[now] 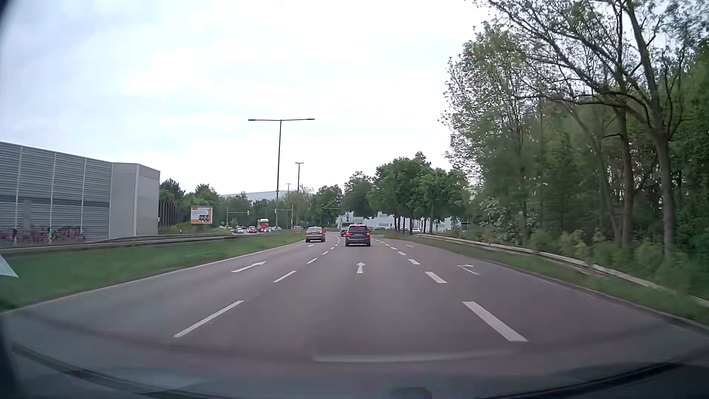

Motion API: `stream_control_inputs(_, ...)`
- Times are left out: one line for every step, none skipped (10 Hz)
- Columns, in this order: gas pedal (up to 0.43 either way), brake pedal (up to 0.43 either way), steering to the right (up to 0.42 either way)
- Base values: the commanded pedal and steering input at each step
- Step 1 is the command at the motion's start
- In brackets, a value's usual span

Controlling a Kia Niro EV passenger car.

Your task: Follow the waypoints while adhering to traffic rules and regulations

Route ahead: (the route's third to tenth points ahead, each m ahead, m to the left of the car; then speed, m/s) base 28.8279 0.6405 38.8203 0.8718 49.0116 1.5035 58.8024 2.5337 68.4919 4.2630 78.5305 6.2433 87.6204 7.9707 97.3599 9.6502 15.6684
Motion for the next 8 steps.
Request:
stream_control_inputs(0.11, 0.0, -0.004)
stream_control_inputs(0.11, 0.0, -0.004)
stream_control_inputs(0.11, 0.0, -0.004)
stream_control_inputs(0.11, 0.0, -0.004)
stream_control_inputs(0.11, 0.0, -0.004)
stream_control_inputs(0.11, 0.0, -0.004)
stream_control_inputs(0.11, 0.0, -0.004)
stream_control_inputs(0.11, 0.0, -0.004)
